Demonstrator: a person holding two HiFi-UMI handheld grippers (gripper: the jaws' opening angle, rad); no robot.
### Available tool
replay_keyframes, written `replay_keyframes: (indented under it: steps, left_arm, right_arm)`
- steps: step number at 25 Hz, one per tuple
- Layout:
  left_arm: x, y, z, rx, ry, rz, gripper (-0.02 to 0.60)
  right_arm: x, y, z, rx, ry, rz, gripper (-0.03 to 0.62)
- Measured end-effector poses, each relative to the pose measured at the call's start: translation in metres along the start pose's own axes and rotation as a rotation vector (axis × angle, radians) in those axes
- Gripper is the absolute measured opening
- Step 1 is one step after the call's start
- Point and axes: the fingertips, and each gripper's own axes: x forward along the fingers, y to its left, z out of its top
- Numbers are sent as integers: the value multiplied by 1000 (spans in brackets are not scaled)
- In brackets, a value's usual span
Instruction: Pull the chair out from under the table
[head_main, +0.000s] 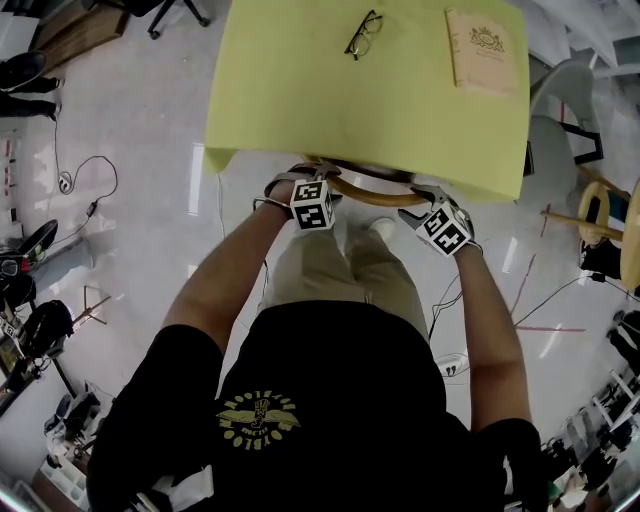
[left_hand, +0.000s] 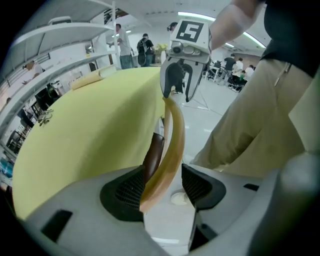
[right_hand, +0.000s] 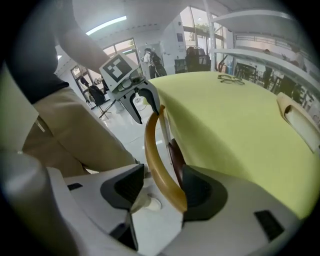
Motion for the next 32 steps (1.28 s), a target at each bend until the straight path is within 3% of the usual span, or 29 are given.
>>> replay_keyframes:
  steps: [16, 23, 32]
  left_arm:
    - [30, 1, -16, 53, 55, -99, 206]
    - [36, 5, -19, 147, 93, -149, 215]
    - [37, 5, -23, 228, 114, -133, 215]
  right_arm:
    - [54, -3, -32, -104, 218, 77, 239]
    - [59, -8, -38, -192, 276, 42, 241]
    - [62, -10, -38, -230, 283, 2, 241]
